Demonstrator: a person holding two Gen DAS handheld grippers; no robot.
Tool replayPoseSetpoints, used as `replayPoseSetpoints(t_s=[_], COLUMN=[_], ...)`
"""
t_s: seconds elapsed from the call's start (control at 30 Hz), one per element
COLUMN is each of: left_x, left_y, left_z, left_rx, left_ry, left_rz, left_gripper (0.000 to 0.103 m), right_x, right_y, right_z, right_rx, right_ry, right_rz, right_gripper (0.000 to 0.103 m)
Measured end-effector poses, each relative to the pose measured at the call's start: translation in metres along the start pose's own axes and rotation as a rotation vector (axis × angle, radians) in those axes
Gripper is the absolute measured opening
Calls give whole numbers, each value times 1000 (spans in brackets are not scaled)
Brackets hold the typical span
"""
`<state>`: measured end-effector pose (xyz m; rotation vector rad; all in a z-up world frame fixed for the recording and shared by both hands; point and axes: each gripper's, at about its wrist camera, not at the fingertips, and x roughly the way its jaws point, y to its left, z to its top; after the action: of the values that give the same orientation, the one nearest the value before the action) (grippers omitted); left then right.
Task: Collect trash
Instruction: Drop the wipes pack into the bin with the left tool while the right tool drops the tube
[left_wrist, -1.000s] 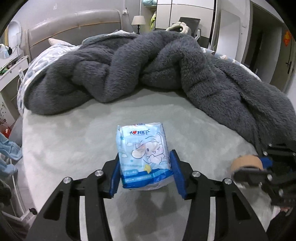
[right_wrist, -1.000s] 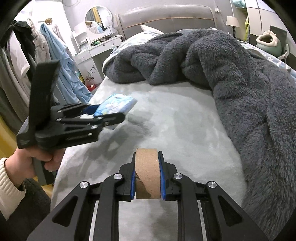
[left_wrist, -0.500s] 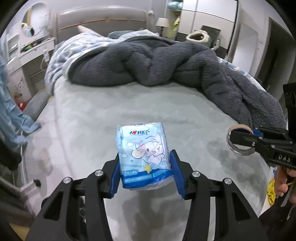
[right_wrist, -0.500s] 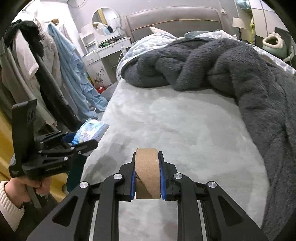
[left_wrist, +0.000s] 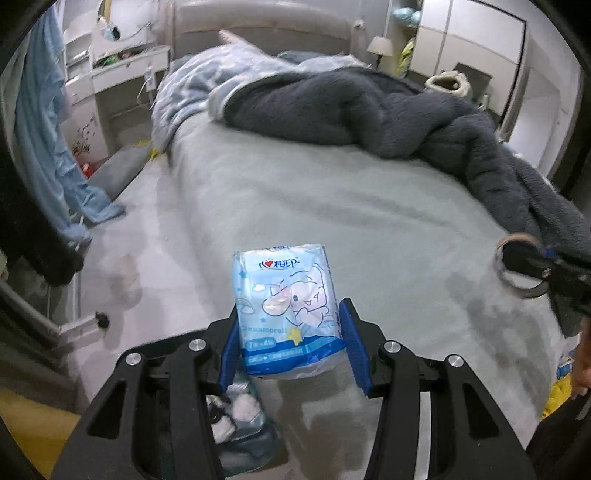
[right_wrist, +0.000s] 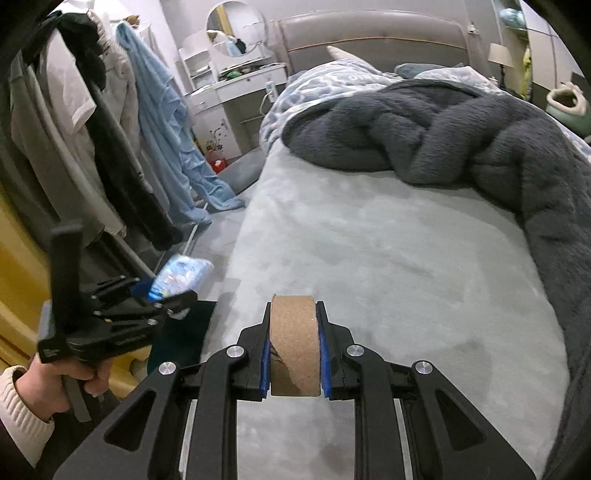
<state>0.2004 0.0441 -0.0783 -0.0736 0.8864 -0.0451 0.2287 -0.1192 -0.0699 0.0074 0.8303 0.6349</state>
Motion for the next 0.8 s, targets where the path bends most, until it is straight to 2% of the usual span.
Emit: replayPoseSetpoints(t_s=[0.2,0.4,0.7,0.8], left_x=[17,32,52,57], left_y=[40,78,135,147], left_z=[-14,-32,-66,-78], left_rx=[-71,-157,-331,-352], left_ry=[89,165,304,356], left_rz=[57,68,37,40], left_gripper=[53,53,53,53], right_x=[18,40,78,94], right_y=[37,72,121,133], right_z=[15,24,26,21], right_rx=[-48,-92,-174,-197], right_ry=[10,28,83,113], right_rz=[40,87,137,149], right_gripper=[20,20,20,20])
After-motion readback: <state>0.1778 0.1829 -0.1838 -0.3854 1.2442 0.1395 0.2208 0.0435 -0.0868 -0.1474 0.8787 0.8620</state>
